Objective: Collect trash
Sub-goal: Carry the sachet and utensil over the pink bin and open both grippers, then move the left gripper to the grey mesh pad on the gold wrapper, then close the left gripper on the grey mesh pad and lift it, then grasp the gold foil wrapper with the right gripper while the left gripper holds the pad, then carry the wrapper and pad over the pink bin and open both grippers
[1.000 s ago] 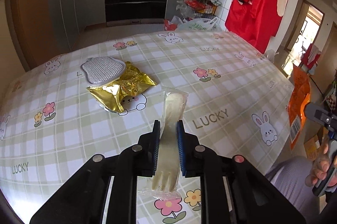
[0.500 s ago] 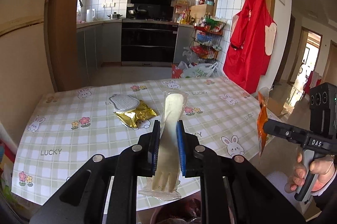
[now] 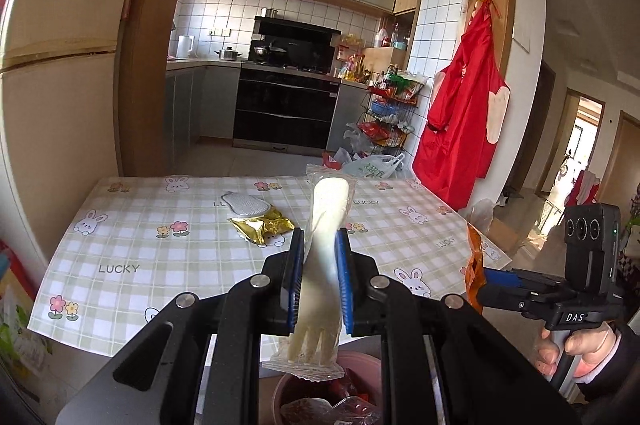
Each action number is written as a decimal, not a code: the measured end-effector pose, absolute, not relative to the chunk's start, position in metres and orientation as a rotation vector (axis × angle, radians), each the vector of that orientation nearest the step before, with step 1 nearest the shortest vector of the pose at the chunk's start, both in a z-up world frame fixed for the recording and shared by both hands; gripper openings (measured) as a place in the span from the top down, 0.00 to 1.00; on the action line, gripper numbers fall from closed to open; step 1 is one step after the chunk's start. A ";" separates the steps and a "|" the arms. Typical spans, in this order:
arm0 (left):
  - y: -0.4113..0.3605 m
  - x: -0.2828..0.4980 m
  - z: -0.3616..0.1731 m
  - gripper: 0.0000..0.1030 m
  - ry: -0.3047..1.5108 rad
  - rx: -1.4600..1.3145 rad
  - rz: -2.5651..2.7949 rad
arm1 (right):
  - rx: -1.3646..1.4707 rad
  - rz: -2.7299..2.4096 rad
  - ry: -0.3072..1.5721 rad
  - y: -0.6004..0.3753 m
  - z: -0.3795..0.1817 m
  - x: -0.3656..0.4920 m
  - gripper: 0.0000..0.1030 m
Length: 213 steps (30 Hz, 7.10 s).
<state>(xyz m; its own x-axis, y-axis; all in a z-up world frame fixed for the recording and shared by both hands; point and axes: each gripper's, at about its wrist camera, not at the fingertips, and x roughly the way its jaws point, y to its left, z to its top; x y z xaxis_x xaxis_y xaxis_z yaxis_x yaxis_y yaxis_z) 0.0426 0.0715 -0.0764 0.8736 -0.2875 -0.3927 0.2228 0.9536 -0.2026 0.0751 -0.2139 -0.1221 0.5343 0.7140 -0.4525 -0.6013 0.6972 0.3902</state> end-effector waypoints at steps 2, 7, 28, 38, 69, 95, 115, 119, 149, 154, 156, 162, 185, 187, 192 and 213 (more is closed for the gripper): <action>0.073 0.039 -0.077 0.84 0.430 -0.160 -0.264 | 0.192 0.801 0.637 -0.210 -0.121 0.071 0.41; 0.076 0.036 -0.079 0.85 0.426 -0.177 -0.266 | 0.176 0.832 0.685 -0.201 -0.129 0.071 0.36; 0.059 0.058 -0.115 0.85 0.524 -0.206 -0.349 | 0.064 0.521 0.542 -0.225 -0.126 0.080 0.05; 0.026 0.052 -0.142 0.84 0.601 -0.188 -0.429 | 0.114 0.479 0.536 -0.242 -0.129 0.088 0.05; 0.046 0.060 -0.139 0.06 0.605 -0.191 -0.230 | 0.128 0.442 0.592 -0.243 -0.140 0.094 0.05; 0.086 0.114 -0.199 0.06 0.754 -0.265 -0.113 | 0.113 0.357 0.780 -0.240 -0.207 0.148 0.05; 0.119 0.410 -0.235 0.06 0.930 -0.349 -0.093 | 0.088 0.334 0.827 -0.215 -0.241 0.326 0.05; 0.120 0.478 -0.255 0.06 0.994 -0.441 -0.083 | 0.074 0.318 0.829 -0.230 -0.246 0.343 0.05; 0.158 0.515 -0.306 0.69 0.940 -0.618 -0.154 | -0.058 0.411 0.875 -0.188 -0.259 0.397 0.05; 0.175 0.485 -0.283 0.82 0.802 -0.645 -0.228 | -0.183 0.517 0.844 -0.140 -0.255 0.408 0.05; 0.185 0.473 -0.277 0.82 0.771 -0.682 -0.251 | -0.207 0.575 0.847 -0.116 -0.256 0.414 0.05; 0.226 0.428 -0.253 0.82 0.669 -0.757 -0.218 | -0.190 0.696 0.900 -0.048 -0.271 0.441 0.05; 0.272 0.278 -0.234 0.83 0.572 -0.634 -0.100 | -0.246 0.574 1.029 0.012 -0.308 0.467 0.16; 0.264 0.269 -0.231 0.83 0.569 -0.615 -0.116 | -0.259 0.577 0.988 0.010 -0.299 0.457 0.16; 0.246 0.247 -0.220 0.83 0.549 -0.607 -0.149 | -0.224 0.570 0.880 -0.011 -0.264 0.426 0.16; 0.146 0.123 -0.137 0.83 0.512 -0.589 -0.244 | 0.035 0.594 0.545 -0.201 -0.146 0.194 0.16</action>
<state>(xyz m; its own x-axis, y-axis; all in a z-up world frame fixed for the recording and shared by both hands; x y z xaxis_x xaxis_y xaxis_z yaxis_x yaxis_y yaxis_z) 0.1225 0.1458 -0.1375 0.8478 -0.3602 -0.3893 0.0748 0.8079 -0.5846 0.1937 -0.2006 -0.1459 0.6928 0.5404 -0.4775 -0.5222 0.8326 0.1846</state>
